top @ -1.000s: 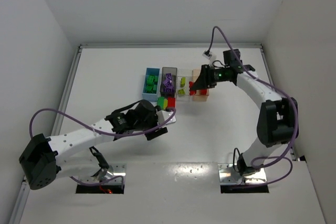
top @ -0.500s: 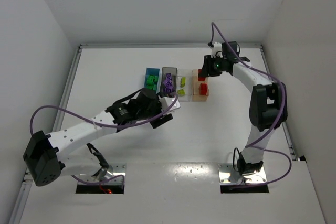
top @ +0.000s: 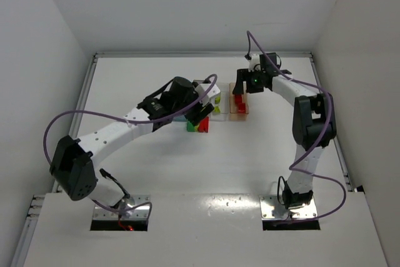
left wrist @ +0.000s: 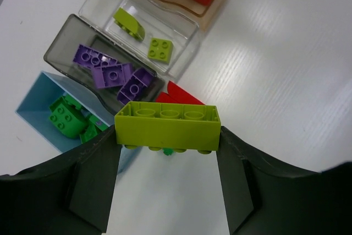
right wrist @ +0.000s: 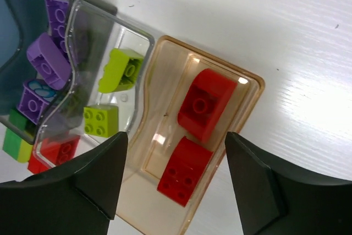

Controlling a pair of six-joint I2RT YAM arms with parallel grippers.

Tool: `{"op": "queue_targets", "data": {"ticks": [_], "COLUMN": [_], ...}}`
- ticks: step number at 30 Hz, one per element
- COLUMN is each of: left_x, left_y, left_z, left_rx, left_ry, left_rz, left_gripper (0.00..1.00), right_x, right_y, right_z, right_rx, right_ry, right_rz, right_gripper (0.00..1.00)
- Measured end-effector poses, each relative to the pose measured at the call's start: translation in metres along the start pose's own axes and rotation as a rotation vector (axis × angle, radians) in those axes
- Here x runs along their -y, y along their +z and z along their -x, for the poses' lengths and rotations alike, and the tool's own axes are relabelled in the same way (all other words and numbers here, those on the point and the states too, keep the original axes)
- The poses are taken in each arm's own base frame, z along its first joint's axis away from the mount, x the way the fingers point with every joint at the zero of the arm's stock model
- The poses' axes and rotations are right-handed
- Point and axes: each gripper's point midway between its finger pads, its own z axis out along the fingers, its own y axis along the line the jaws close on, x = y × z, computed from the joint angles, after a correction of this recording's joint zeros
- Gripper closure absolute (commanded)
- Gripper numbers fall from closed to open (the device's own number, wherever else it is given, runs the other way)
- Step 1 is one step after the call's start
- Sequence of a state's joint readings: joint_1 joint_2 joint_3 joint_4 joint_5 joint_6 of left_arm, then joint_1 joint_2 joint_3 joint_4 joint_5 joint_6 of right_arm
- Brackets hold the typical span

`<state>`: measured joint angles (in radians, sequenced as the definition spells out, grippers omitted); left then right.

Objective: Sort the legos into containers by color

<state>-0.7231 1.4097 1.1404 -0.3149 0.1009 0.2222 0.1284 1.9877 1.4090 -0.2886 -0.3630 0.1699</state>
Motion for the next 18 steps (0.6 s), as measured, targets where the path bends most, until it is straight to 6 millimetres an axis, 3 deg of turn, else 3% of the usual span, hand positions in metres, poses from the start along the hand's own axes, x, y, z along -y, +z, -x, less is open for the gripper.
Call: {"op": "queue_targets", "data": {"ticks": [4, 7, 14, 17, 18], "left_x": [-0.014, -0.024, -0.036, -0.036, -0.037], "left_y": [0.019, 0.04, 0.101, 0.123, 0.13], "left_z": [0.003, 0.004, -0.003, -0.008, -0.009], "left_rx": [-0.012, -0.033, -0.081, -0.099, -0.103], "left_ry": [-0.026, -0.043, -0.075, -0.086, -0.088], "left_rz": [0.002, 0.001, -0.017, -0.027, -0.029], "left_gripper": [0.86, 0.83, 0.7, 0.64, 0.56], "right_x": [-0.008, -0.021, -0.054, -0.06, -0.059], "right_y": [-0.004, -0.025, -0.131, -0.162, -0.168], "right_z": [0.005, 0.017, 0.082, 0.09, 0.088], "right_rx": [0.014, 0.055, 0.315, 0.378, 0.385], "right_ry": [0.005, 0.012, -0.058, -0.072, -0.071], "right_rz": [0.025, 0.043, 0.045, 0.035, 0.03], "right_gripper": [0.28, 0.26, 0.26, 0.26, 0.26]}}
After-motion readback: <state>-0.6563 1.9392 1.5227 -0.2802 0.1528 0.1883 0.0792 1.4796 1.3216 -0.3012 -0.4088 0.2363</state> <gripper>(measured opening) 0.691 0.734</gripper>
